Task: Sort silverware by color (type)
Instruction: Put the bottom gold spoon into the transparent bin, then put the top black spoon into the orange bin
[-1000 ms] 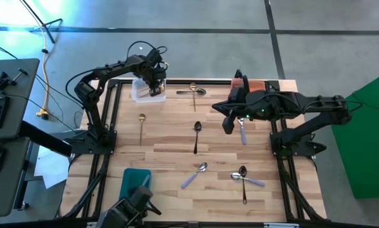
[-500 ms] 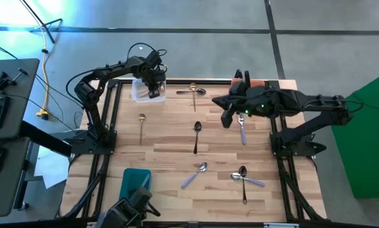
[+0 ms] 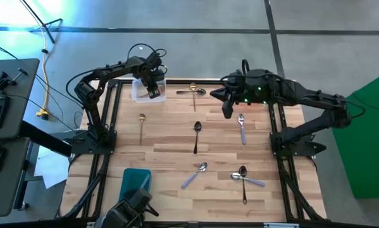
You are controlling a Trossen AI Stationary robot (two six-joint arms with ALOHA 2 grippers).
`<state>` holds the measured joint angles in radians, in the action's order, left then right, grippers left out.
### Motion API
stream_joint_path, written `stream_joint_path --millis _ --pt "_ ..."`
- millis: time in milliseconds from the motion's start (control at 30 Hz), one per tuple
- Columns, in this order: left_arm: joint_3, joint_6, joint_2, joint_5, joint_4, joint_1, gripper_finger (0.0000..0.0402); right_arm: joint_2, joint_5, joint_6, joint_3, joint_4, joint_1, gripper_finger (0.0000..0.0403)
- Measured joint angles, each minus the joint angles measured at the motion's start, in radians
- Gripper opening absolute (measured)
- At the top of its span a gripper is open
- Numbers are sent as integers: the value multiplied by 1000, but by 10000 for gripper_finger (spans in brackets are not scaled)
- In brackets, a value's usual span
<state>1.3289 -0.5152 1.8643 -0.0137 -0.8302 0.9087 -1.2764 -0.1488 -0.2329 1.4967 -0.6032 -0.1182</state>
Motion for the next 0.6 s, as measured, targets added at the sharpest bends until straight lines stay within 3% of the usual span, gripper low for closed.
stream_joint_path --millis 233,600 --pt "0 57 -114 4 6 -37 66 -67 14 78 0 -78 -142 73" --pt "-49 384 -477 -2 222 -196 1 -346 284 347 0 -79 -400 170"
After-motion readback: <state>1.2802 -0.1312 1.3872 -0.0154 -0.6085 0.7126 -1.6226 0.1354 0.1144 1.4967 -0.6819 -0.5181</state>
